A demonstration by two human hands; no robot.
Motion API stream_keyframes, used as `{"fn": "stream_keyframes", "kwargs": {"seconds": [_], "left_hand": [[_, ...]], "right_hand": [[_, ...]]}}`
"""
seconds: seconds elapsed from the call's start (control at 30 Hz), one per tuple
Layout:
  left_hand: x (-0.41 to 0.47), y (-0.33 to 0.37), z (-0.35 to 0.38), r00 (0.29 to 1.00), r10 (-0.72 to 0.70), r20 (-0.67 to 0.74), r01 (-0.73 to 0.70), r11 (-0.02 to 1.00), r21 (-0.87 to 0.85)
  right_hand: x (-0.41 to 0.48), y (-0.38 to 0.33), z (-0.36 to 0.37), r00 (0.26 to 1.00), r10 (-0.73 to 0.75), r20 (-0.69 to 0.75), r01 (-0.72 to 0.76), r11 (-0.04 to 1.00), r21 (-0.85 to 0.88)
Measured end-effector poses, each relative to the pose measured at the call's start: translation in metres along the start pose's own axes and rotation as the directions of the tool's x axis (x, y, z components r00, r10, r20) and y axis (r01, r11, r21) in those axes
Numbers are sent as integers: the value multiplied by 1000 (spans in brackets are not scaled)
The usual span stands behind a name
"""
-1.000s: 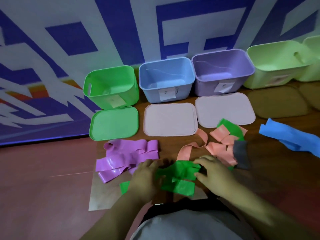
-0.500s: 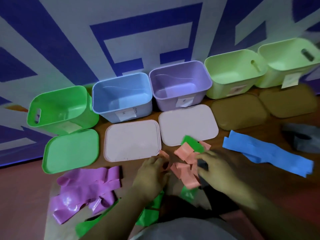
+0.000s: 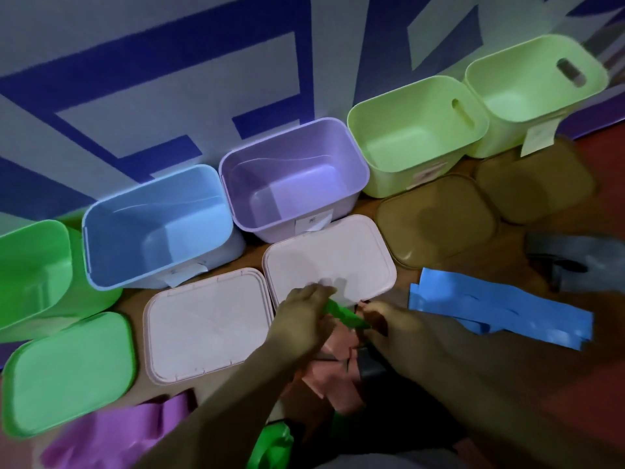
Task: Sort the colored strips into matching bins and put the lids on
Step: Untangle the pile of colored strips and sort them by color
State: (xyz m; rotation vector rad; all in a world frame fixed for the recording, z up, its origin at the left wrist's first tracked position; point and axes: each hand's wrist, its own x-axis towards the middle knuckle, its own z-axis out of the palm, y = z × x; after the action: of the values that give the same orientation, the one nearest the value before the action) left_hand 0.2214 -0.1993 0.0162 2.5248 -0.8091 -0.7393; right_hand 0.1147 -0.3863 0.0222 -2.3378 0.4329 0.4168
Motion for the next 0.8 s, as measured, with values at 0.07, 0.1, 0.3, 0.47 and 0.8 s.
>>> {"fn": "stream_keyframes", "kwargs": {"seconds": [0.07,0.1,0.3,0.47,0.8], "left_hand": [[8,4,-1,999,-10,42,9,1000,13],[11,6,-1,999,-11,51,11,1000,8],[6,13,-20,997,81,-6,-81,996,-43],[-16,27,-59,973,145,-180,-164,981,-99],[-80,62,-114,897,225,-381,-300,942,-152]], "right_hand": [[0,1,-1,1000,-11,-7,12,998,61],[-1,0,-3,1000,-23,-2,23,995,95],[-2,-9,-21,997,-59,-57,70,974,216],[-7,-26,-39,992,-46,-117,80,951,300],[-38,-66,-51,960,-189,-206,265,849,458]]}}
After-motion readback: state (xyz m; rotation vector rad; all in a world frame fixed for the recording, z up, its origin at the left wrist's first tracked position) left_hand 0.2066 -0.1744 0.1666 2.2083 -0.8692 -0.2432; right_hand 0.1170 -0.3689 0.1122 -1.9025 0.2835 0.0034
